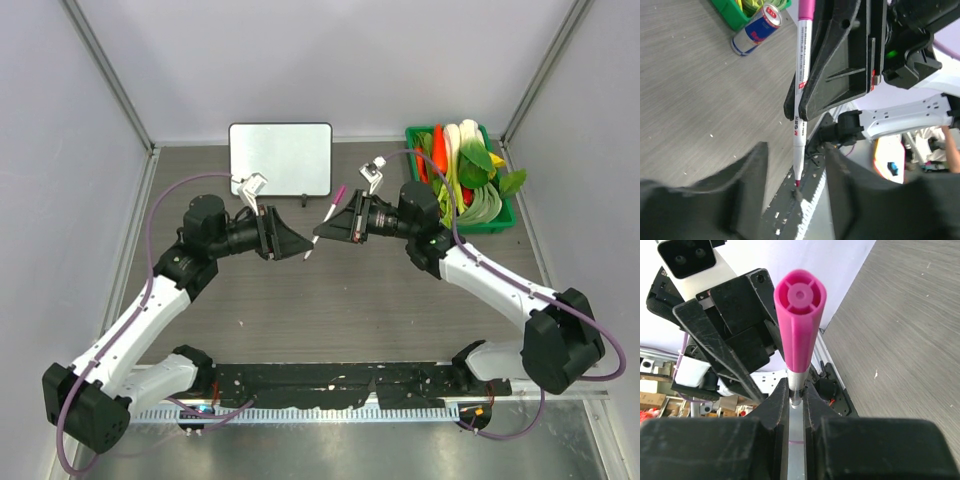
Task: Write a sentence on the whiteboard
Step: Pass from the left arm to the right, then pick up the whiteboard stand from the corner of the board.
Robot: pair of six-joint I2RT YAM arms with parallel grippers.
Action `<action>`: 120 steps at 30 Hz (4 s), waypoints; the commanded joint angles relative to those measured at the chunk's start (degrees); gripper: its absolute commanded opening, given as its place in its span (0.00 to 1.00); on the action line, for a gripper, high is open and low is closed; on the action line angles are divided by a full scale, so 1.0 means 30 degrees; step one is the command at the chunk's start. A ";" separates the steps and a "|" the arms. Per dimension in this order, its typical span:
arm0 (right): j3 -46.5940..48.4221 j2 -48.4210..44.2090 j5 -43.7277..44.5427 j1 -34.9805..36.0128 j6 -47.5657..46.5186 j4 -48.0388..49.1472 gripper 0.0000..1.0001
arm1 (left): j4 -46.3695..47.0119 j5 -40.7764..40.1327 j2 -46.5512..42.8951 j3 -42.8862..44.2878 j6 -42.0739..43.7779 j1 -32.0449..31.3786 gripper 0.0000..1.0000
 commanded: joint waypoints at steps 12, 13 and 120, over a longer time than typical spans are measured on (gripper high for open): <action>-0.0243 -0.1723 0.2388 0.0149 -0.1534 -0.1365 0.01 | 0.2667 0.1654 0.2066 0.0297 -0.1245 -0.0159 0.53; -0.0272 -0.1694 0.2446 0.0120 -0.1534 -0.1336 0.02 | 0.2818 0.1713 0.2126 0.0268 -0.1246 -0.0276 0.49; -0.1151 -0.1723 0.3209 -0.4069 -0.7920 -0.9186 0.01 | -0.6615 -1.6304 2.0816 1.3215 0.6459 0.4556 0.80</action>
